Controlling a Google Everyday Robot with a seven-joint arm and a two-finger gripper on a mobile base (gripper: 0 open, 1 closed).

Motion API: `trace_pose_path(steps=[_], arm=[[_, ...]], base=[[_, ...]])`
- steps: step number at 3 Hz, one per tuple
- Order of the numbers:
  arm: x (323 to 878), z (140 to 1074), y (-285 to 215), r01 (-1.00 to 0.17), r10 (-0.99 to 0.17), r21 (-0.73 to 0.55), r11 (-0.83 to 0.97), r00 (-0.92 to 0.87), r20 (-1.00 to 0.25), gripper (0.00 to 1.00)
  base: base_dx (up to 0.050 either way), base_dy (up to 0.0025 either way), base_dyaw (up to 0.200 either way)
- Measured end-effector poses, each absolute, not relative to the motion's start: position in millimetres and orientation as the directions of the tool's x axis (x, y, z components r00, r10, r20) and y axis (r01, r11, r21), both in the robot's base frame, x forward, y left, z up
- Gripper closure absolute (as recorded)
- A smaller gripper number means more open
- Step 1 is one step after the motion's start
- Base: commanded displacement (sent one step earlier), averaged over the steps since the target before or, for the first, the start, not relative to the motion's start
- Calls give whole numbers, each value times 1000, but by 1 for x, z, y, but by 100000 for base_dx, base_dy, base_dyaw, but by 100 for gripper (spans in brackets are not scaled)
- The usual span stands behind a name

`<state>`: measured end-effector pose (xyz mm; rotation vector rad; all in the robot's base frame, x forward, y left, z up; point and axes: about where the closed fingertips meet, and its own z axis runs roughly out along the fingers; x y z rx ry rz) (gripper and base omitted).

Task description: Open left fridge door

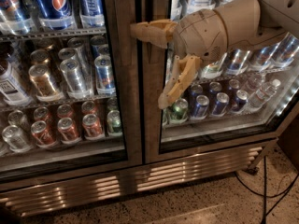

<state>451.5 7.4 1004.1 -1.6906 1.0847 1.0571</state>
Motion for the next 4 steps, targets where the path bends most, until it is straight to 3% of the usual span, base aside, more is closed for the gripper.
trace_pose_path(steps=[2, 3, 4], arm=[[451, 1006, 8, -945, -184, -222, -240, 269, -945, 0], [451, 1006, 8, -945, -184, -222, -240, 269, -945, 0], [451, 1006, 8, -945, -184, -222, -240, 269, -945, 0]], base=[[0, 0, 0], [0, 0, 19803], [0, 0, 0]])
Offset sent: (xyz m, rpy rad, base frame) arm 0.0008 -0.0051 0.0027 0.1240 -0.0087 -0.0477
